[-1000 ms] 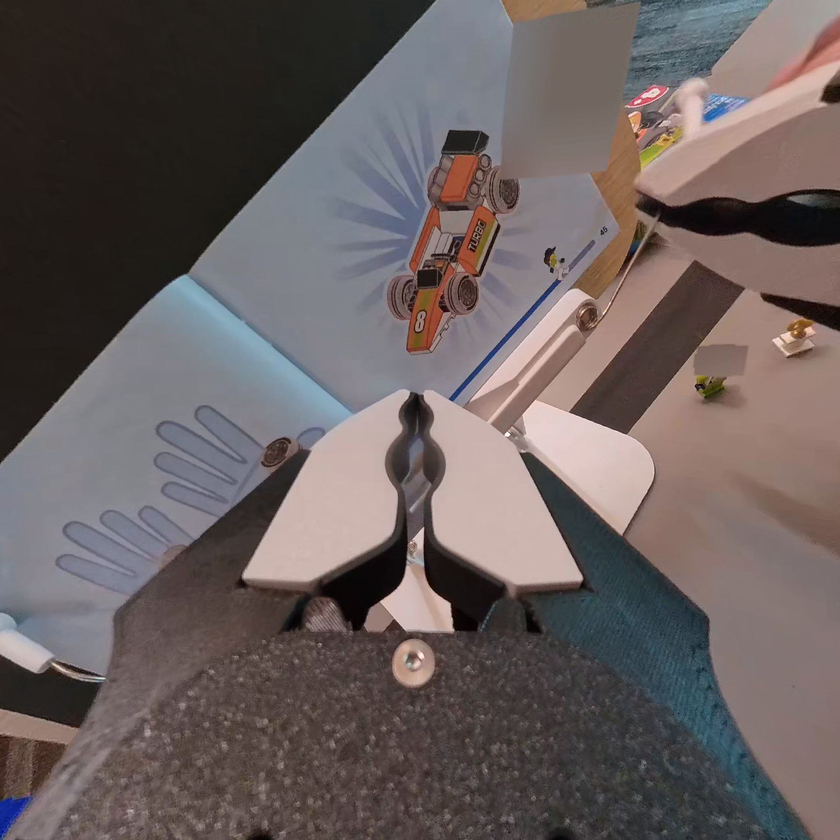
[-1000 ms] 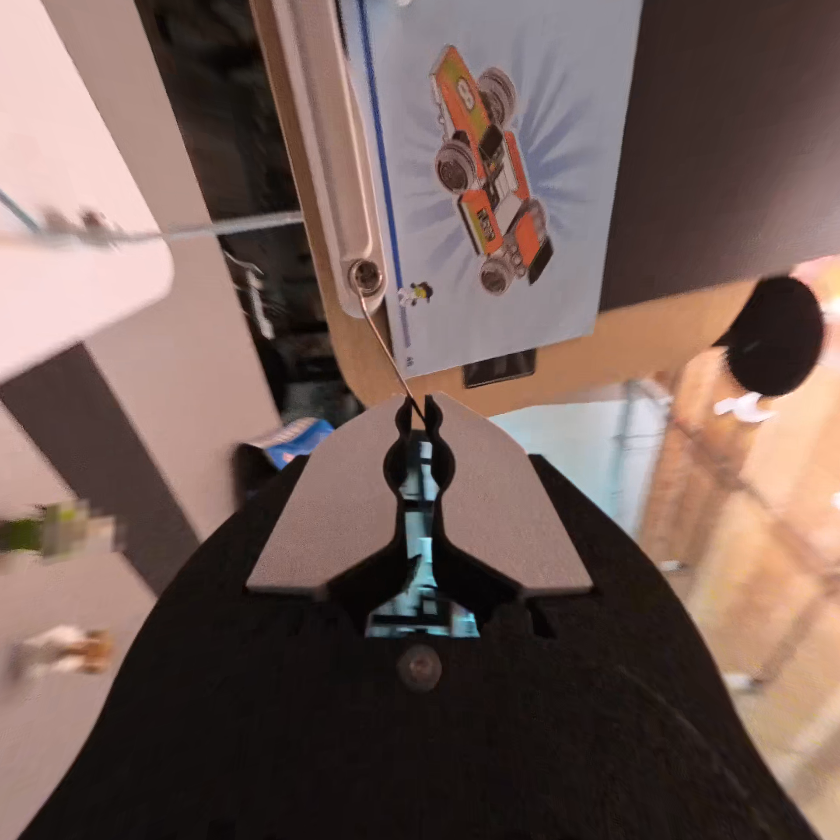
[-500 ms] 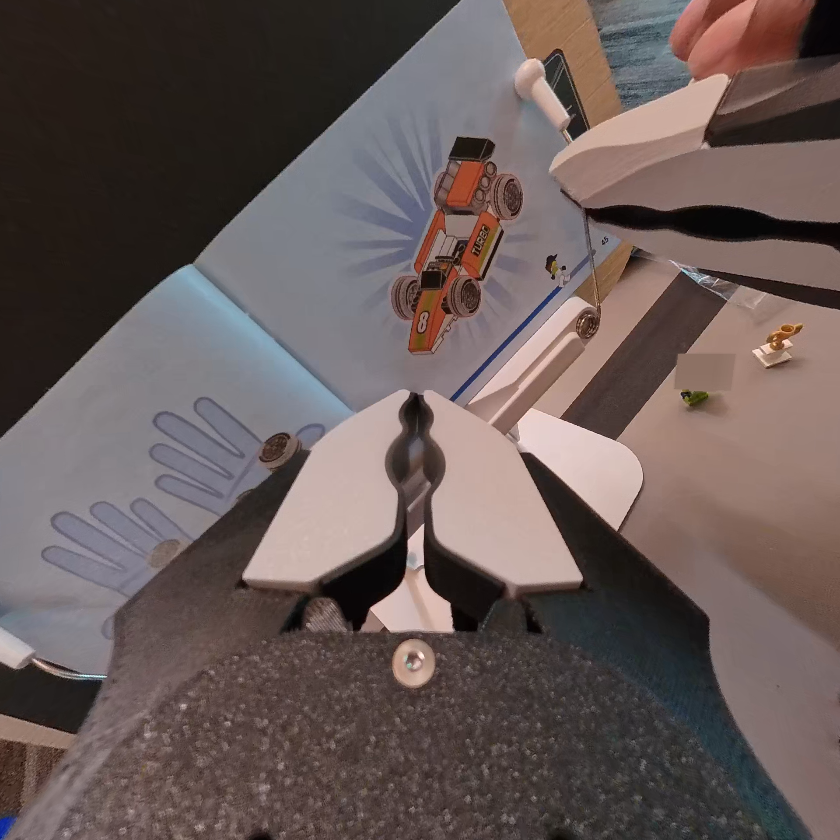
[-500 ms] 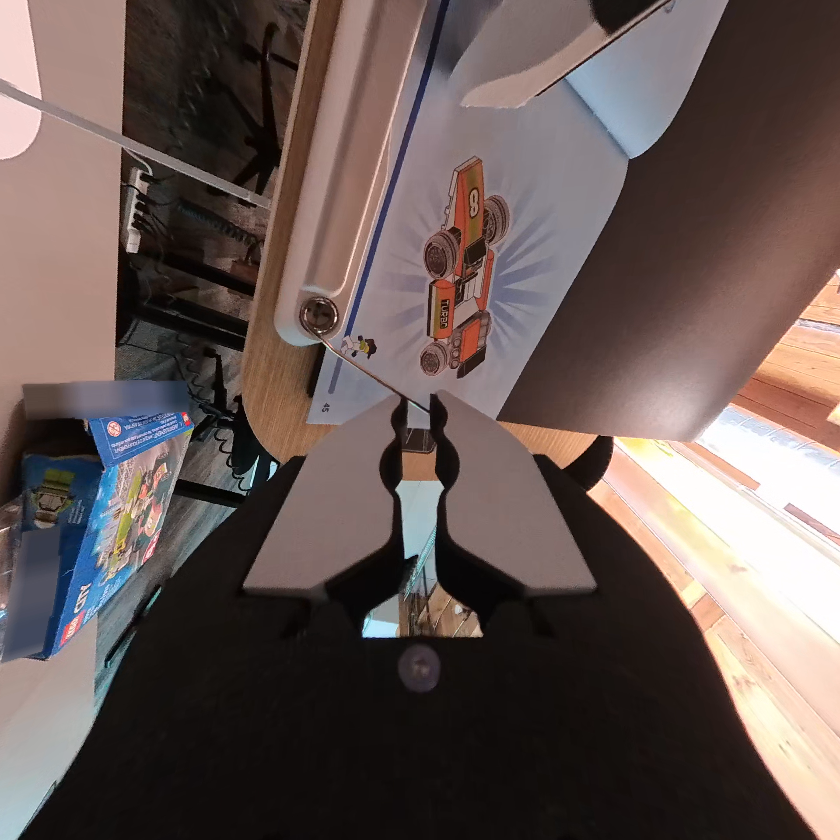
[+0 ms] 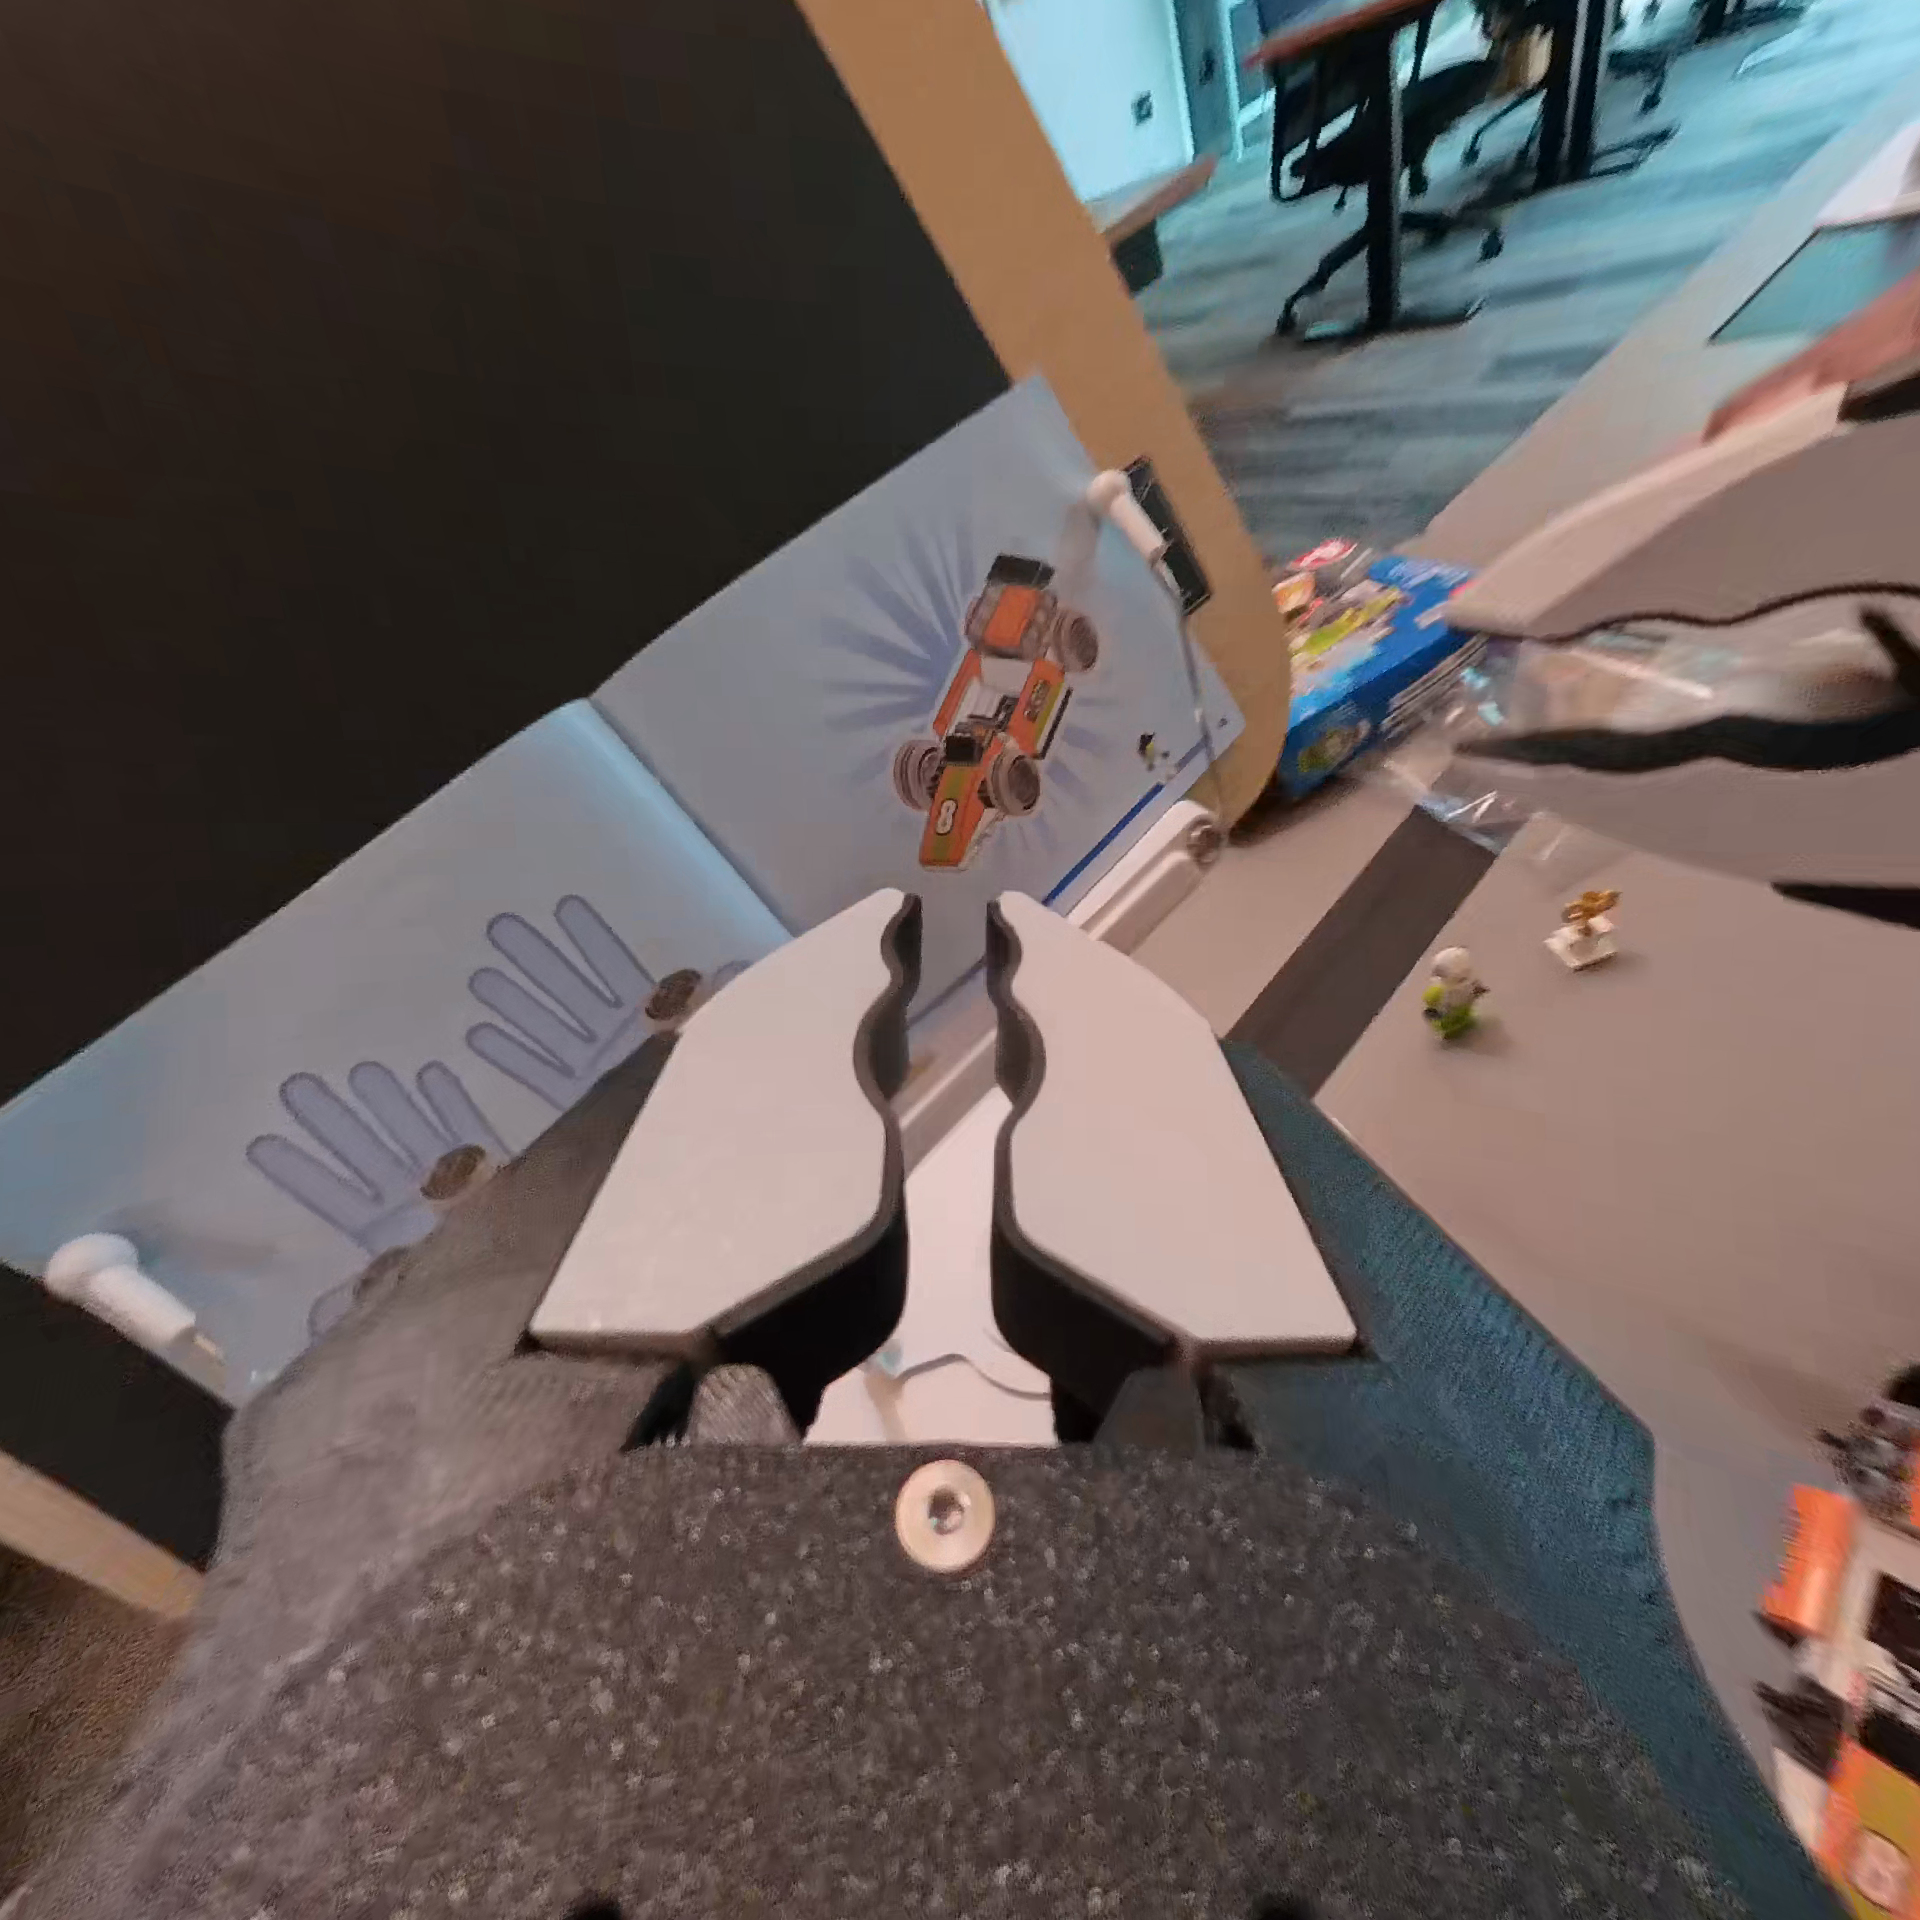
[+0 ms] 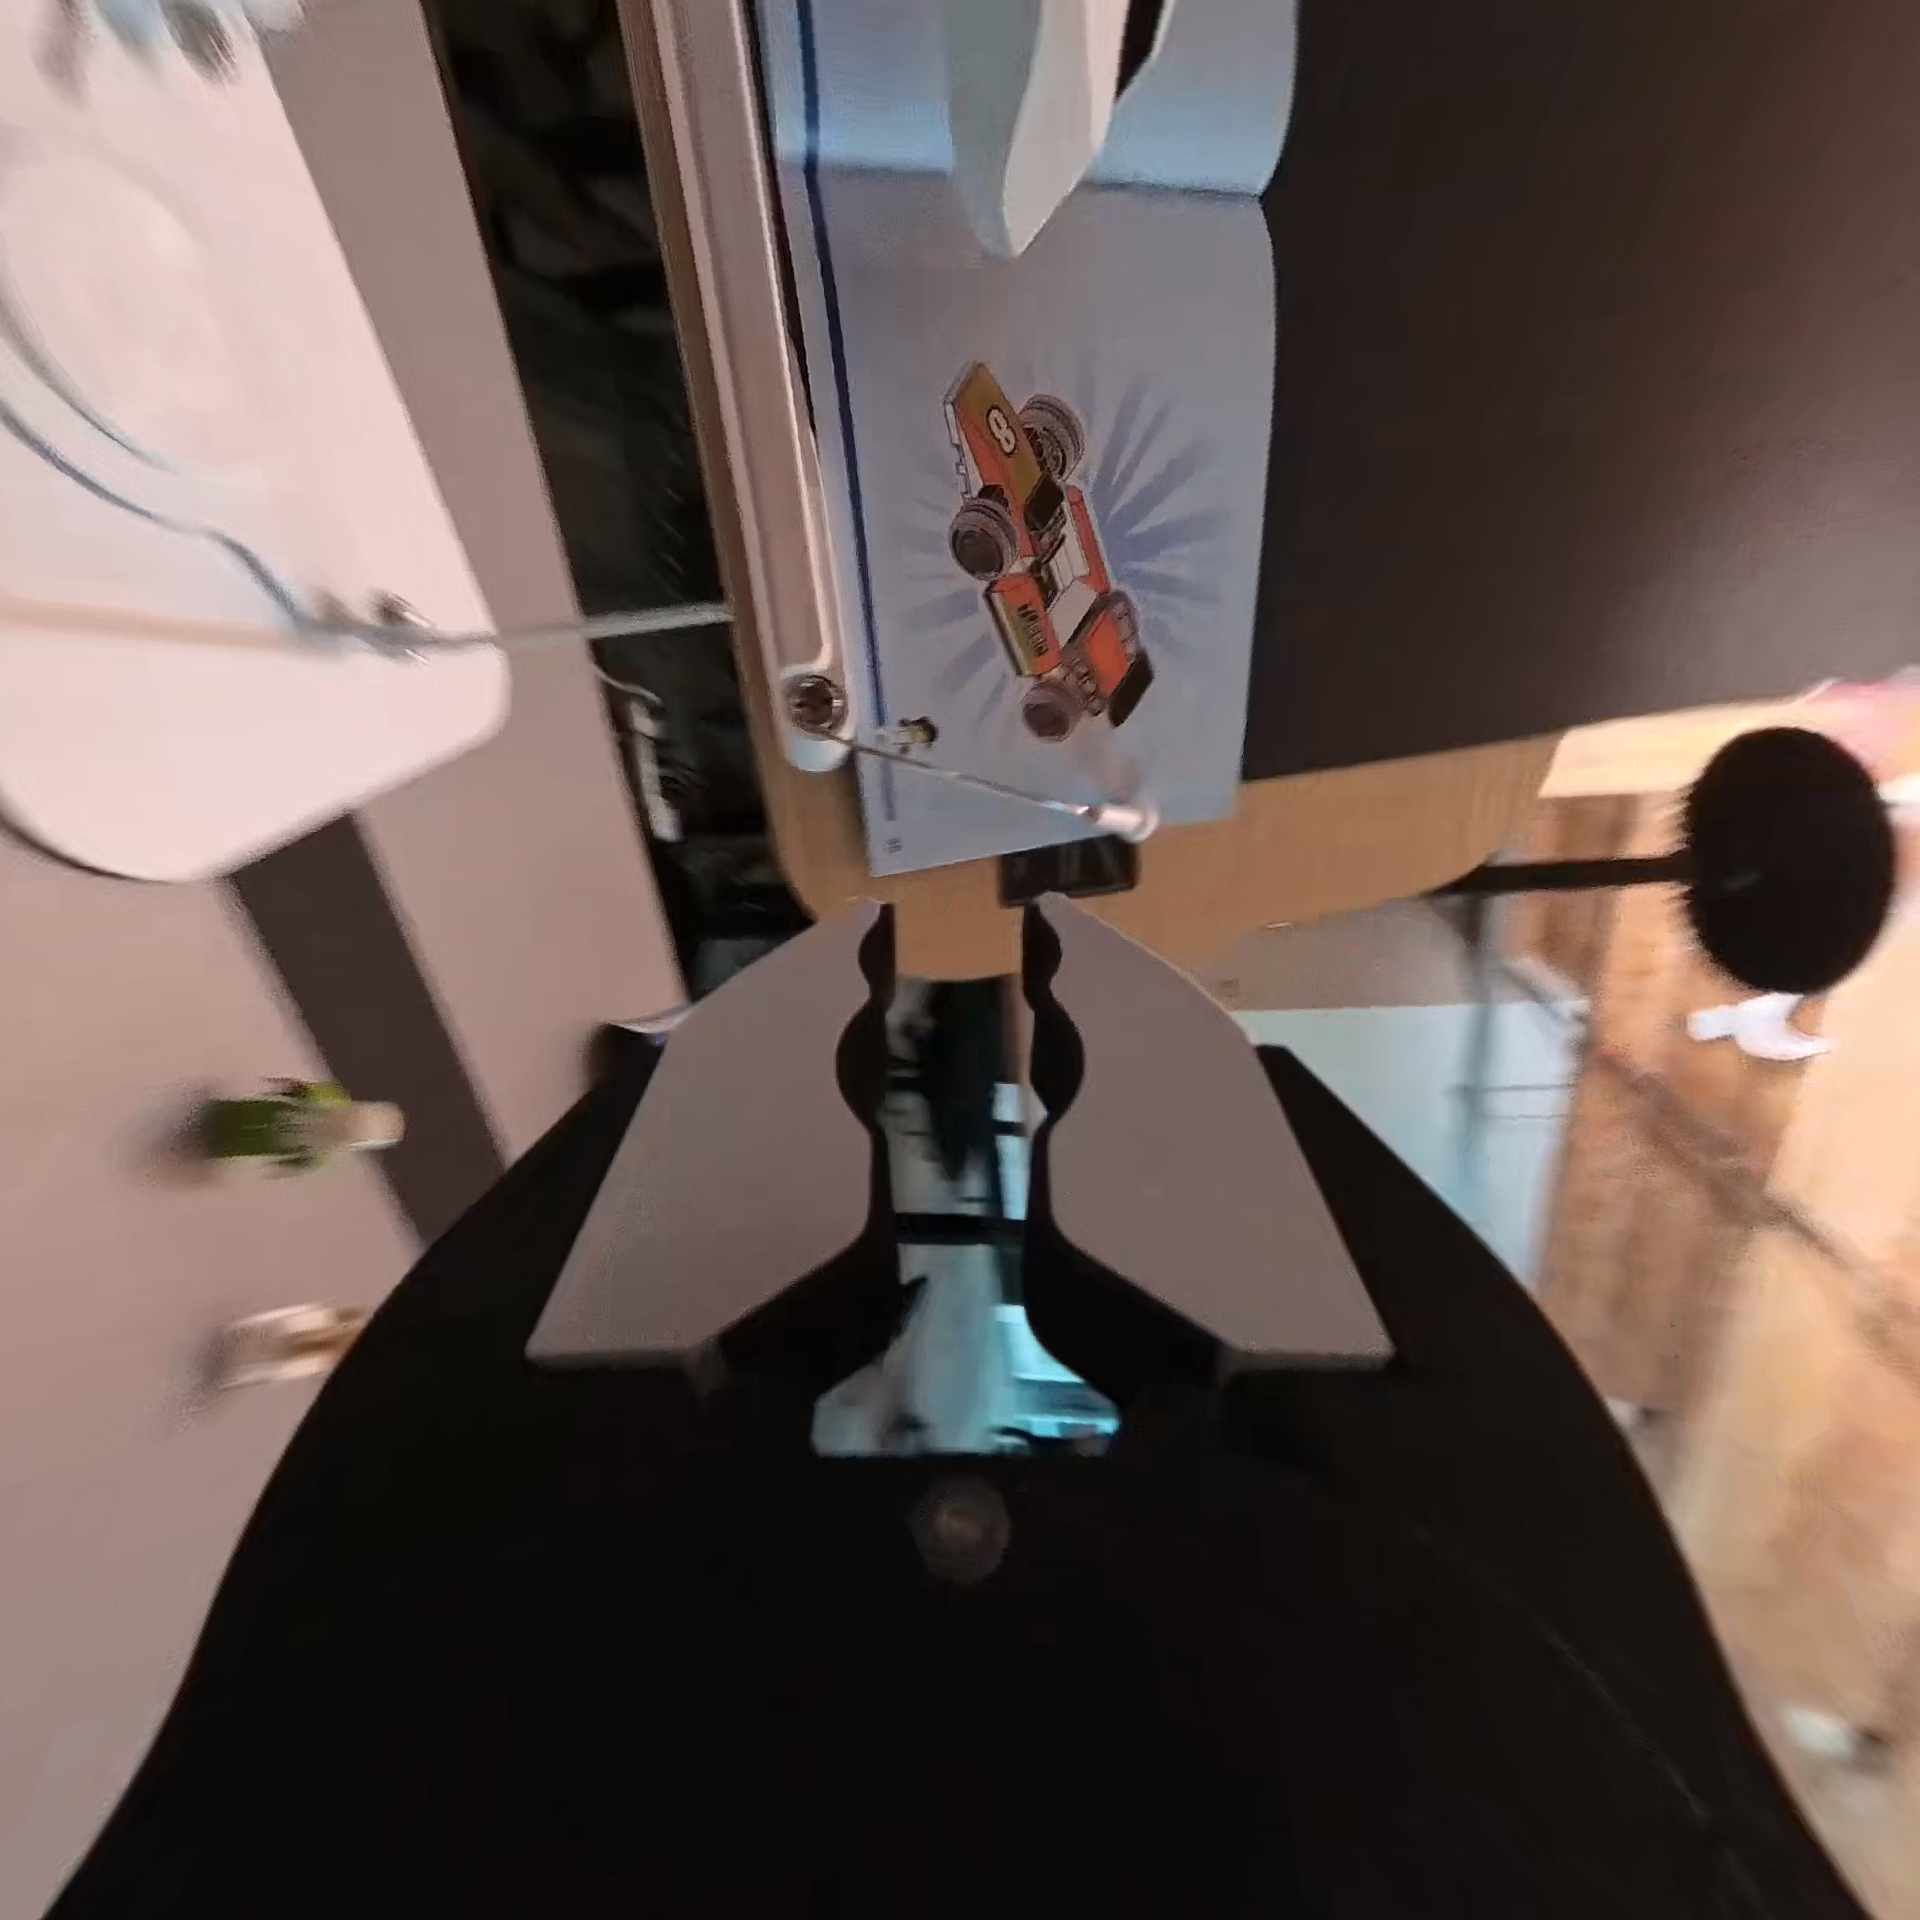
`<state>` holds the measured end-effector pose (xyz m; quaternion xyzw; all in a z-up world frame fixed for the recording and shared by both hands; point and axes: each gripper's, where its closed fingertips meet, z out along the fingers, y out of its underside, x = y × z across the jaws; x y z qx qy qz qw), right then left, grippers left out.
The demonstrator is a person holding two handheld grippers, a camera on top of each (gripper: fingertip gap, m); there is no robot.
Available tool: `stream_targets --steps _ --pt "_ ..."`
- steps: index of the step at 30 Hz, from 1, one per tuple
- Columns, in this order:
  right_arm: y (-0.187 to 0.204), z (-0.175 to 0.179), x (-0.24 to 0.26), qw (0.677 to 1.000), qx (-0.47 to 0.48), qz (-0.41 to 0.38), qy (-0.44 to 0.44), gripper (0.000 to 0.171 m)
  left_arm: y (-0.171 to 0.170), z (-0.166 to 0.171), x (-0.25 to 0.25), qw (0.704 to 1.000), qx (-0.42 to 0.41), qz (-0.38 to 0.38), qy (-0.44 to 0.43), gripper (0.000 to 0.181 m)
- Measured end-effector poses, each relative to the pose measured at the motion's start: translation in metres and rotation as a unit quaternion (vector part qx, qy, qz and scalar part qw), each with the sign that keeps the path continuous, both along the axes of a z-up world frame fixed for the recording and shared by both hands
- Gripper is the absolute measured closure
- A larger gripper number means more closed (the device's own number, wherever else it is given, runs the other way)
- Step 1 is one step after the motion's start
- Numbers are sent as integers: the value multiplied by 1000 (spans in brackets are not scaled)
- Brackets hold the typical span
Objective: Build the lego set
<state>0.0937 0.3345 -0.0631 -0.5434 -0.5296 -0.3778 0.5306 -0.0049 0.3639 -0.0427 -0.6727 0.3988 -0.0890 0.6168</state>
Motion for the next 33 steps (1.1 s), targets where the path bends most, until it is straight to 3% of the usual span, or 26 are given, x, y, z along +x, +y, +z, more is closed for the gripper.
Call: stream_targets --steps 6,8,10,12,16,19,21,24,28,30,33 --pt "-60 -38 -1 959 -134 3 251 138 -56 -1 -18 998 -20 -30 -60 175" --pt "-78 -52 -1 930 -171 2 326 149 -76 -10 -28 996 -30 -36 -76 181" --pt "-100 -71 -8 891 -224 15 394 171 -99 -22 -39 994 -48 -44 -89 181" --pt "-124 -90 -19 847 -275 37 455 171 -123 -39 -51 991 -72 -52 -96 181" --pt "-159 -108 -37 787 -327 89 516 170 -172 -74 -78 987 -107 -58 -101 181" --pt "-163 -113 -40 760 -343 98 544 153 -202 -101 -93 988 -123 -48 -82 178" --pt "-165 -118 -39 754 -354 108 542 171 -219 -114 -101 988 -137 -40 -63 173" --pt "-159 -130 -28 776 -347 94 518 171 -240 -122 -113 985 -160 -38 -52 167" --pt "-156 -127 -20 776 -343 89 522 170 -254 -143 -143 976 -216 -22 15 155" --pt "-157 -125 -18 784 -338 90 513 167 -253 -156 -169 971 -228 3 69 155" --pt "-161 -123 -17 797 -337 93 492 166 -264 -175 -184 953 -288 -17 96 156"
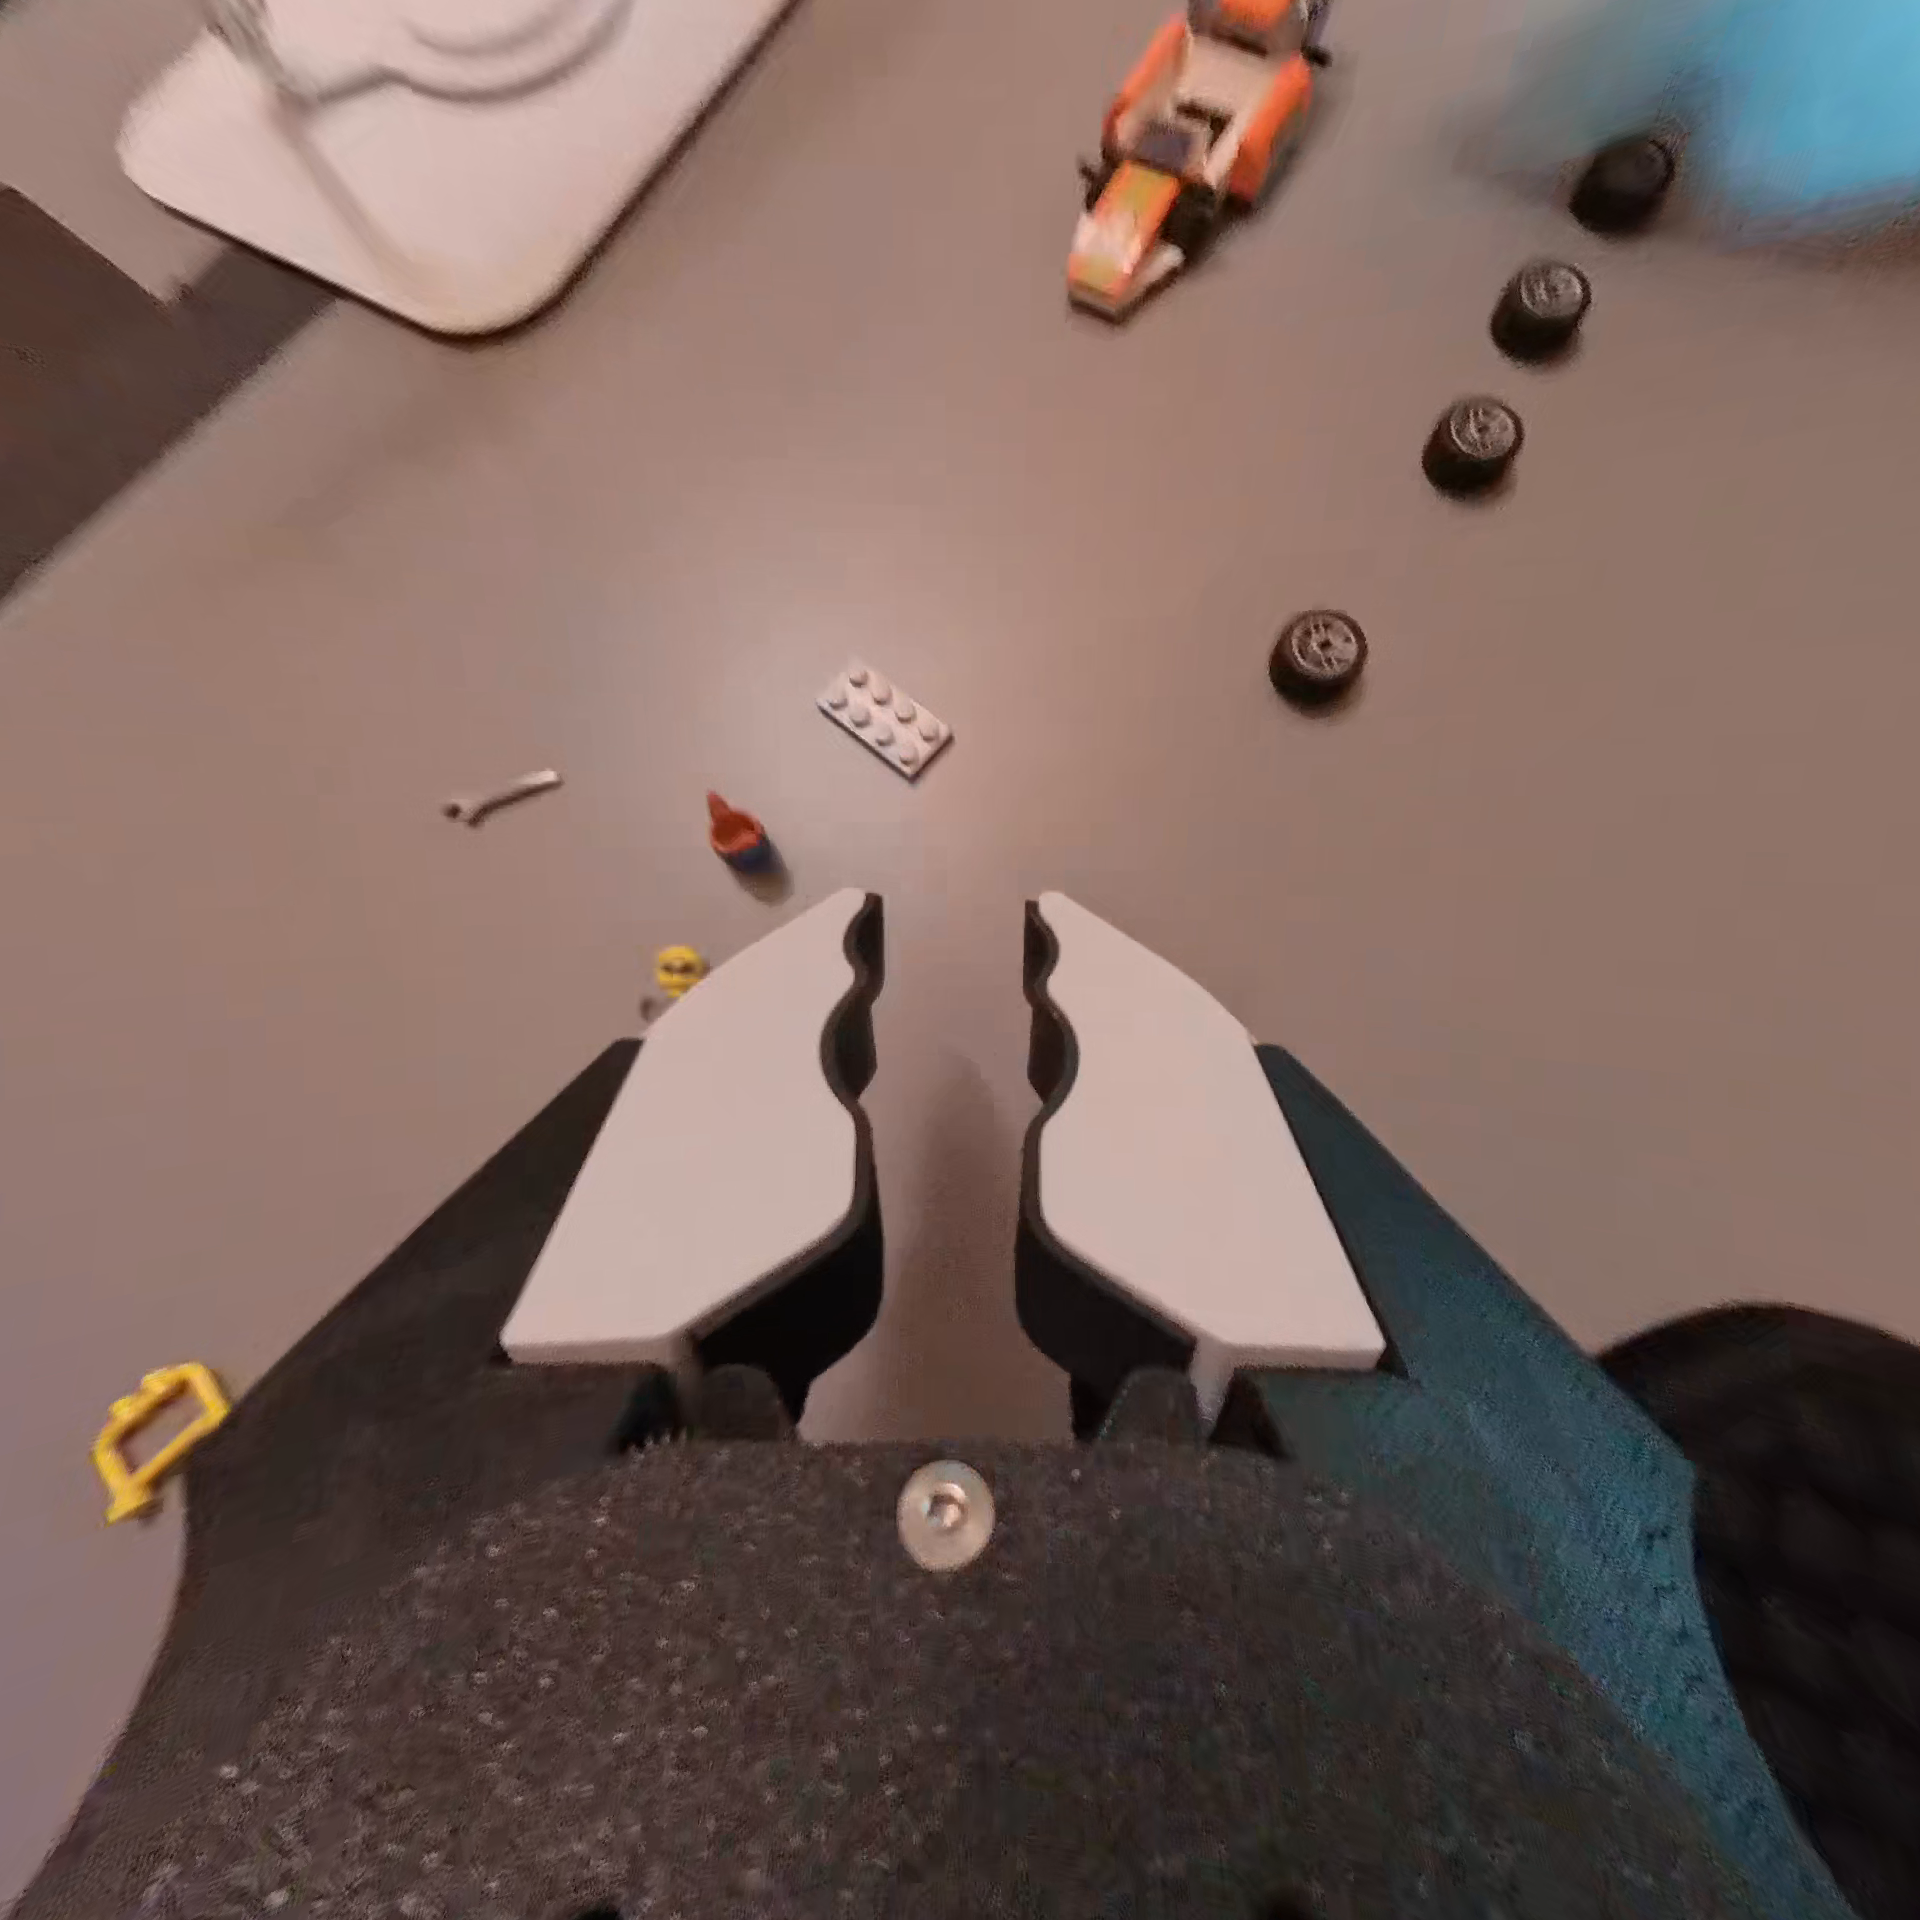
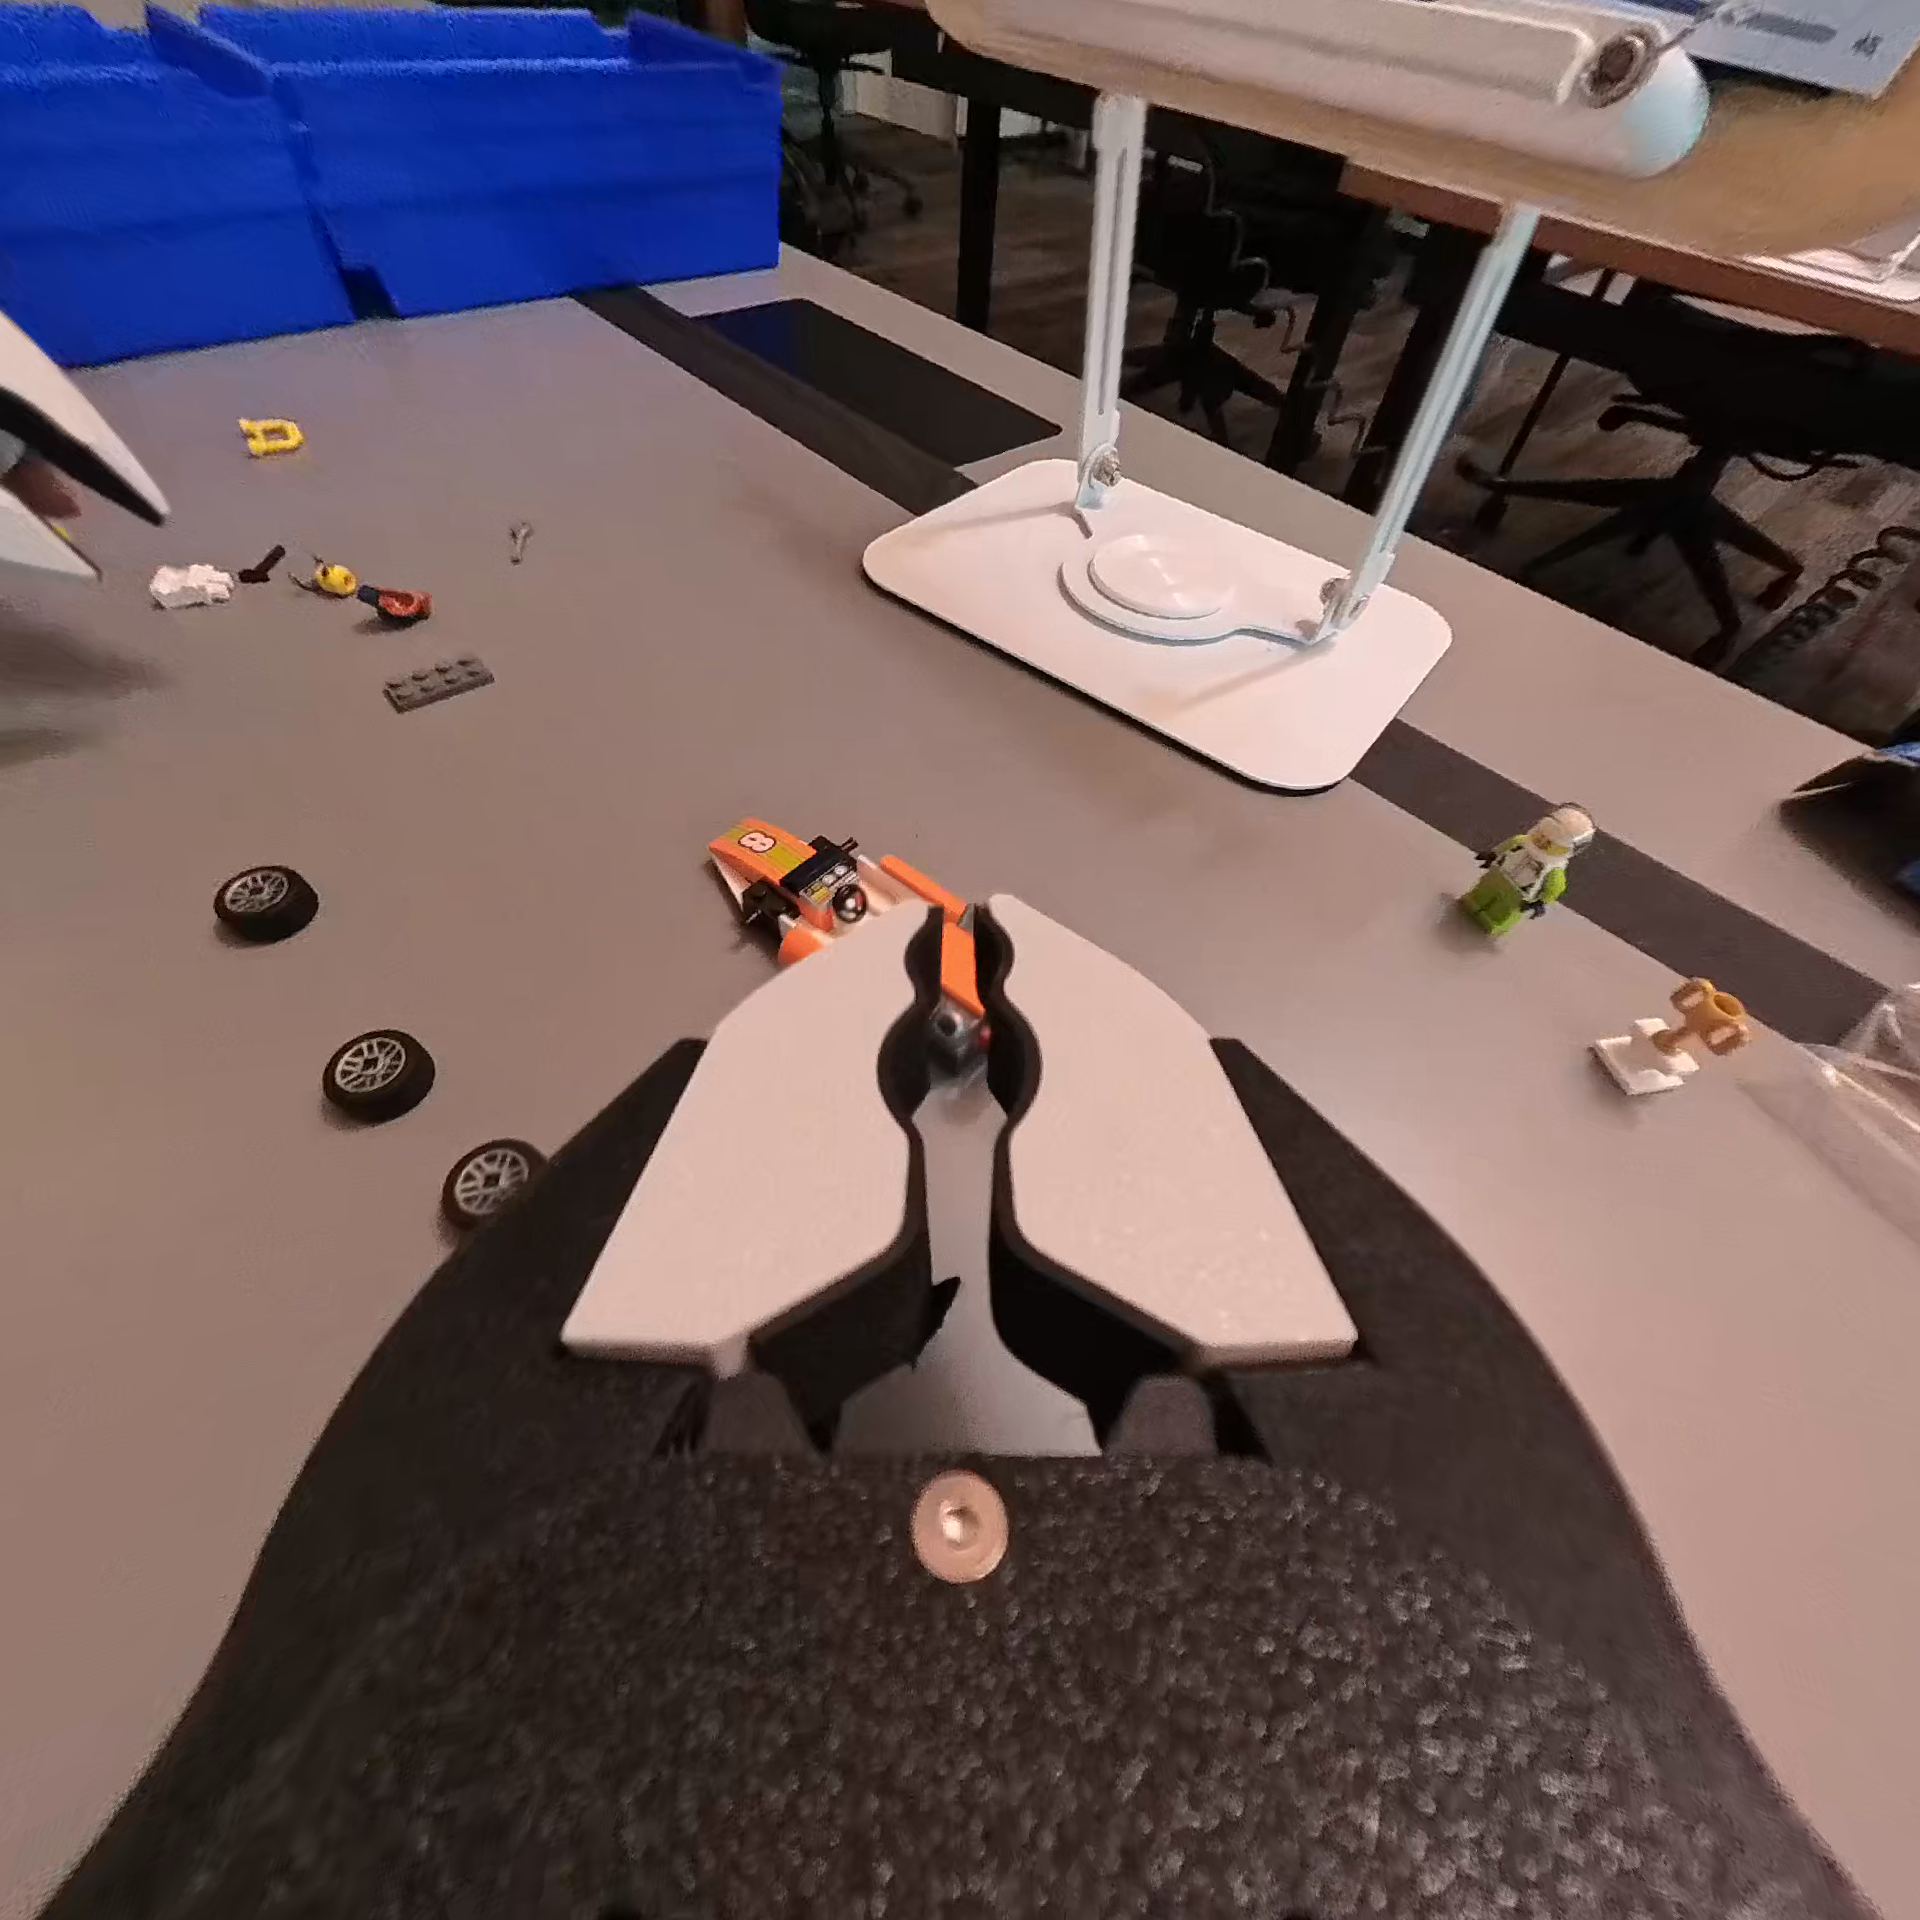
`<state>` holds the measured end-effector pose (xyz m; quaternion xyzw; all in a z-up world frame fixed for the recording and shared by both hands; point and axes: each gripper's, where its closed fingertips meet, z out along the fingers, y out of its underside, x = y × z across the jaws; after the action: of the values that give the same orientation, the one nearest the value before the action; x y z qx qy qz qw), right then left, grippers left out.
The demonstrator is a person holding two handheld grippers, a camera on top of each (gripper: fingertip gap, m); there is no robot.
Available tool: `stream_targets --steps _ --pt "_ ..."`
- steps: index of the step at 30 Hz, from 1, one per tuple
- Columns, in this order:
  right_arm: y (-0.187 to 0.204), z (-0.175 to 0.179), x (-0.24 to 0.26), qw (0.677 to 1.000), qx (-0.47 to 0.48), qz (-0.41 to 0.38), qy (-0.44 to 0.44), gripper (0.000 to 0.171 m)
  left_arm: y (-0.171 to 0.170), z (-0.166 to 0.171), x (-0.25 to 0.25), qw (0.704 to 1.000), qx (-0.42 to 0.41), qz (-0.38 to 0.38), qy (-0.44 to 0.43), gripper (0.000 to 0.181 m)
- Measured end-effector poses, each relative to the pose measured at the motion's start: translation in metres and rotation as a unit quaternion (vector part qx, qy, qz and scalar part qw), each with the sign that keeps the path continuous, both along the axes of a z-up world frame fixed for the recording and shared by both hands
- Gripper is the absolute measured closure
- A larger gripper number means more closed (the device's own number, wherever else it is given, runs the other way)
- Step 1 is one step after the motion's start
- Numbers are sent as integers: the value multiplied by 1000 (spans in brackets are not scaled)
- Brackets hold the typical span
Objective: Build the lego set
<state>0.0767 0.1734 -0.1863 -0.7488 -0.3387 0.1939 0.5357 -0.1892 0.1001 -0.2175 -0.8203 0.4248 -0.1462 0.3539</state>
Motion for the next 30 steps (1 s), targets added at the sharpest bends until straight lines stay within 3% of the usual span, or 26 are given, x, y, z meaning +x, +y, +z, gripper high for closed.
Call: stream_targets --steps 3,7,10,11,14,21,23,28,30 --pt "-8 0 -2 1000 6 16 -20 165 -15 -13 16 998 -30 -49 3 153" --pt "-16 -2 0 998 25 26 -50 165 -32 -24 75 992 -27 -127 1 148" --pt "-14 -6 8 998 28 21 -54 165 -28 -43 107 986 -18 -154 58 138" --pt "-12 -7 11 998 27 18 -50 165 -24 -42 116 986 -15 -157 59 142" --pt "-6 -12 23 999 18 2 -39 165 -14 -43 121 979 -10 -169 112 181" --pt "3 -29 35 999 5 5 -48 162 -4 -12 129 984 42 -149 84 181" --pt "2 -34 26 997 3 43 -58 154 -6 -7 128 985 52 -142 77 181" --pt "23 -42 7 985 -26 120 -119 110 -12 -3 121 990 58 -118 54 176" --pt "27 -46 -2 974 -56 172 -139 100 -14 -5 117 992 55 -107 43 173"
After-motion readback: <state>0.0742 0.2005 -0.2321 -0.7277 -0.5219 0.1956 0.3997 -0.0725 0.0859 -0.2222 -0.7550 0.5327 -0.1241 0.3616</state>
